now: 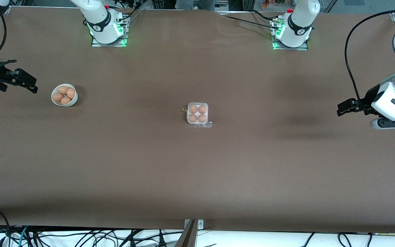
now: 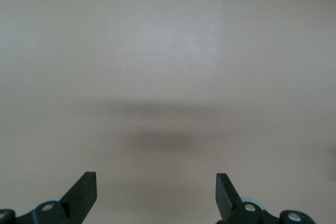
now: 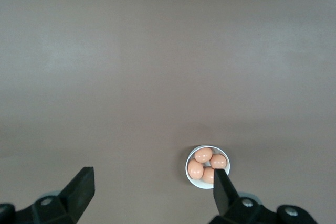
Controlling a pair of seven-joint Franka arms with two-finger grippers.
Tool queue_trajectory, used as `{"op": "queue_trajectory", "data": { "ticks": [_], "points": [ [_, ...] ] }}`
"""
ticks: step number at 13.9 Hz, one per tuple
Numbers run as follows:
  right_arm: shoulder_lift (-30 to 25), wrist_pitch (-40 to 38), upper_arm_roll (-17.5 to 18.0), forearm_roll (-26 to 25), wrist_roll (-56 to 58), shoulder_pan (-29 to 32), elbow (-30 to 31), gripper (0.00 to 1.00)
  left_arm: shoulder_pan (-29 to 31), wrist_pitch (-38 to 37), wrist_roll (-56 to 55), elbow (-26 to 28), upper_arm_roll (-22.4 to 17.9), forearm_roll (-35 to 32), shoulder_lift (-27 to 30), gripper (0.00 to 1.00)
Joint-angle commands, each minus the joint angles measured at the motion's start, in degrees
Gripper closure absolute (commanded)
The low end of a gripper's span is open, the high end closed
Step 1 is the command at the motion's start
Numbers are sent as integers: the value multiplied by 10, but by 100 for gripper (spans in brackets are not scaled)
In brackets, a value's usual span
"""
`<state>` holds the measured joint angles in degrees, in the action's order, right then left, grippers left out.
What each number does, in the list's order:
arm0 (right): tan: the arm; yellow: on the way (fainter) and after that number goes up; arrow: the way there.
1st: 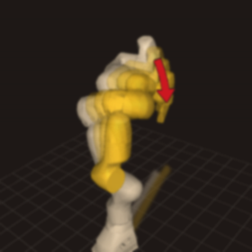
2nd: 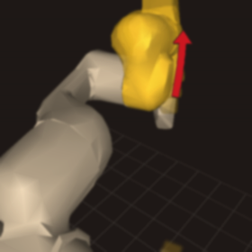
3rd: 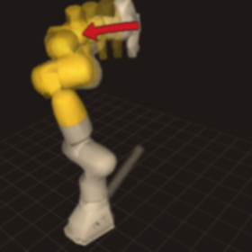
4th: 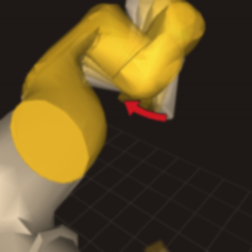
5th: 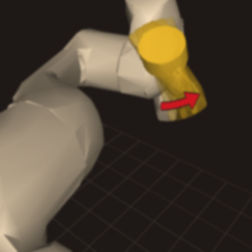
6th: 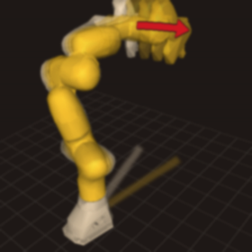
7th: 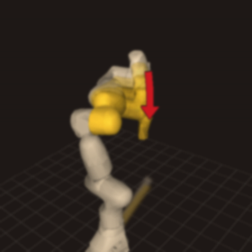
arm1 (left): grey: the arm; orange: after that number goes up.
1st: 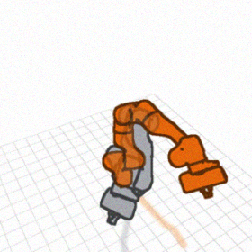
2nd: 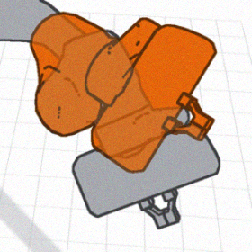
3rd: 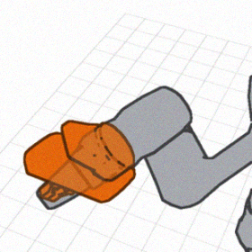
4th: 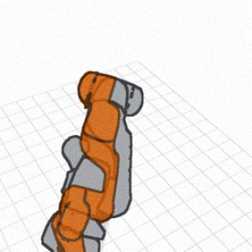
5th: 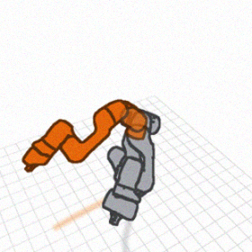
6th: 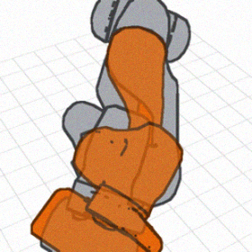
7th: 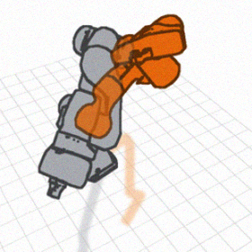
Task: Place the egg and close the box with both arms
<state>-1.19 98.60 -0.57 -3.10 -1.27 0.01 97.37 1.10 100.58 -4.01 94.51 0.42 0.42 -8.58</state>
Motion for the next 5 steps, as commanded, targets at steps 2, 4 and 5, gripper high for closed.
{"op": "queue_trajectory", "data": {
  "ticks": [2,4,5],
  "points": [
    [-5,-4,7,9,10,10,0,0,7,1,8,-4,5,-9,7,0],
    [-5,-3,7,9,10,10,0,0,7,1,4,-5,5,-10,7,0],
    [-5,-2,7,9,9,10,1,0,7,-4,4,-5,5,-10,7,0]
  ]
}}
